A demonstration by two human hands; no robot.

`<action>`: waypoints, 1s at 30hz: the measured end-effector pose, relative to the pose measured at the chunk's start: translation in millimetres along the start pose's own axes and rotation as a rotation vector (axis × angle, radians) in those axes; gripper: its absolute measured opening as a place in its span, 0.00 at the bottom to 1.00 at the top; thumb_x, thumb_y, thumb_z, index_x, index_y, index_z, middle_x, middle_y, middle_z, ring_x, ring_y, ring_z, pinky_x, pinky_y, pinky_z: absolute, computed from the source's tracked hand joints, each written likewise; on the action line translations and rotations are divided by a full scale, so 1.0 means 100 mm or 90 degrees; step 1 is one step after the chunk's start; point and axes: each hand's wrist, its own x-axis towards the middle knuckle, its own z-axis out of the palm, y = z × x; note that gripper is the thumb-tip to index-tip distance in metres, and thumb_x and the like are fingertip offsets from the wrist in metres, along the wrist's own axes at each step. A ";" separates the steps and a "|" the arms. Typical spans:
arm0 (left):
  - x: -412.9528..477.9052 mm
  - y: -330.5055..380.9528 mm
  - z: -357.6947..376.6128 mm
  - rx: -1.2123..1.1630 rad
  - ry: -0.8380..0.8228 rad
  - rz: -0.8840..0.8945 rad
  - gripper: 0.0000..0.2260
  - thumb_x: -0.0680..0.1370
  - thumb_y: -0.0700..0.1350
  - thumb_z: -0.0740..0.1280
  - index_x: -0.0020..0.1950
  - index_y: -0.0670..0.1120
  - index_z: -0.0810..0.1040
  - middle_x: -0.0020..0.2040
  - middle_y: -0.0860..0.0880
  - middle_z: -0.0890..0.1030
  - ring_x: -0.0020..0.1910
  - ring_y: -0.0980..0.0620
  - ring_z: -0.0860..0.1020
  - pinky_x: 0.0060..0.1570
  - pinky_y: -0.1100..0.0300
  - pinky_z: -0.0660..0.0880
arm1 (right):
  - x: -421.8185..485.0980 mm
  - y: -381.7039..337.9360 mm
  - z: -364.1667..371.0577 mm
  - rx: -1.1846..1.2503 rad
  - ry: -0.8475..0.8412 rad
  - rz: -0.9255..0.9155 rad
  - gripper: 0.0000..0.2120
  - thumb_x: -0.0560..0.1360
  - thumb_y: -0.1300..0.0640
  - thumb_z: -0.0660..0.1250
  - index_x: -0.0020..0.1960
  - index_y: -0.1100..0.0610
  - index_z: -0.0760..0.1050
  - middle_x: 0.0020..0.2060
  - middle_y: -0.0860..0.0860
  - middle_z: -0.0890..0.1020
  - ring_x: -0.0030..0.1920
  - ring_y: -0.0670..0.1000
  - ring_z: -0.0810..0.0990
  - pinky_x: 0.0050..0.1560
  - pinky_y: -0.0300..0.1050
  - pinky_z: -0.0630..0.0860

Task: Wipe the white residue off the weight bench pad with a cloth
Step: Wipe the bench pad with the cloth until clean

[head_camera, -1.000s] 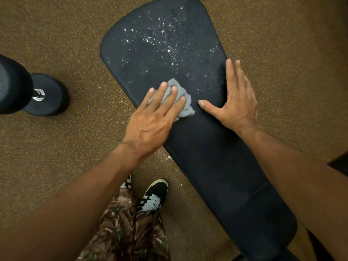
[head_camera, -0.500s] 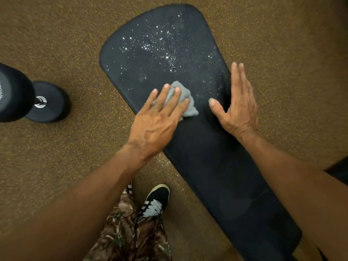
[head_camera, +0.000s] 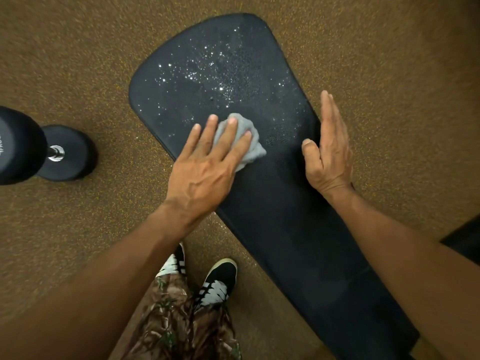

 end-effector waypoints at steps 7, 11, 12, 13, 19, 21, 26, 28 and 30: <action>0.43 0.45 0.13 -0.082 0.048 -0.175 0.20 0.81 0.38 0.66 0.74 0.43 0.73 0.76 0.38 0.70 0.76 0.32 0.64 0.74 0.37 0.59 | 0.00 0.01 0.03 0.003 0.034 0.029 0.32 0.81 0.48 0.54 0.81 0.60 0.53 0.79 0.57 0.60 0.80 0.54 0.58 0.78 0.53 0.59; 0.19 0.33 0.12 -0.058 0.029 -0.029 0.23 0.80 0.39 0.66 0.76 0.45 0.71 0.77 0.40 0.68 0.77 0.34 0.63 0.74 0.35 0.59 | 0.01 -0.02 0.03 0.033 0.063 0.049 0.30 0.80 0.57 0.55 0.80 0.62 0.54 0.79 0.58 0.61 0.79 0.53 0.59 0.77 0.54 0.60; 0.13 0.21 0.10 -0.042 0.021 0.011 0.24 0.80 0.39 0.65 0.77 0.46 0.69 0.77 0.40 0.68 0.77 0.34 0.63 0.74 0.35 0.59 | 0.01 -0.01 0.03 0.041 0.065 0.050 0.31 0.79 0.57 0.55 0.80 0.62 0.54 0.79 0.58 0.62 0.79 0.54 0.59 0.77 0.54 0.60; 0.10 0.10 0.07 -0.022 0.017 0.036 0.24 0.81 0.40 0.64 0.78 0.46 0.68 0.78 0.40 0.67 0.76 0.33 0.64 0.74 0.35 0.59 | 0.02 -0.01 0.03 0.051 0.068 0.052 0.31 0.79 0.57 0.55 0.80 0.62 0.54 0.79 0.58 0.62 0.79 0.54 0.60 0.77 0.54 0.61; 0.53 0.10 0.13 0.014 0.044 -0.054 0.19 0.82 0.41 0.66 0.74 0.43 0.72 0.72 0.37 0.74 0.72 0.33 0.71 0.73 0.35 0.60 | 0.02 0.01 0.04 0.107 0.098 0.062 0.31 0.78 0.57 0.55 0.80 0.64 0.54 0.78 0.59 0.62 0.79 0.55 0.61 0.76 0.58 0.62; 0.64 0.32 0.18 0.001 0.055 -0.066 0.17 0.82 0.41 0.66 0.71 0.44 0.75 0.70 0.39 0.76 0.72 0.35 0.72 0.71 0.33 0.63 | 0.02 0.02 0.05 0.113 0.104 0.062 0.31 0.78 0.58 0.55 0.80 0.64 0.55 0.78 0.59 0.63 0.78 0.56 0.63 0.75 0.59 0.63; 0.35 0.32 0.18 0.012 0.048 0.114 0.19 0.80 0.41 0.63 0.72 0.45 0.76 0.73 0.41 0.75 0.73 0.37 0.71 0.70 0.31 0.65 | 0.02 0.05 0.04 0.116 0.115 0.056 0.31 0.78 0.58 0.55 0.79 0.65 0.56 0.76 0.61 0.65 0.75 0.57 0.67 0.72 0.59 0.67; 0.30 0.12 0.12 0.039 0.050 0.138 0.19 0.82 0.41 0.62 0.72 0.47 0.75 0.73 0.42 0.75 0.73 0.38 0.71 0.71 0.31 0.64 | 0.02 0.04 0.03 0.106 0.111 0.054 0.31 0.78 0.57 0.55 0.79 0.65 0.56 0.77 0.61 0.65 0.76 0.57 0.65 0.73 0.59 0.66; 0.39 0.06 0.12 0.066 0.055 0.098 0.18 0.82 0.42 0.64 0.73 0.48 0.75 0.73 0.43 0.75 0.73 0.37 0.71 0.71 0.30 0.62 | 0.02 0.03 0.02 0.101 0.108 0.054 0.31 0.78 0.57 0.55 0.79 0.65 0.56 0.77 0.60 0.64 0.77 0.56 0.63 0.74 0.58 0.64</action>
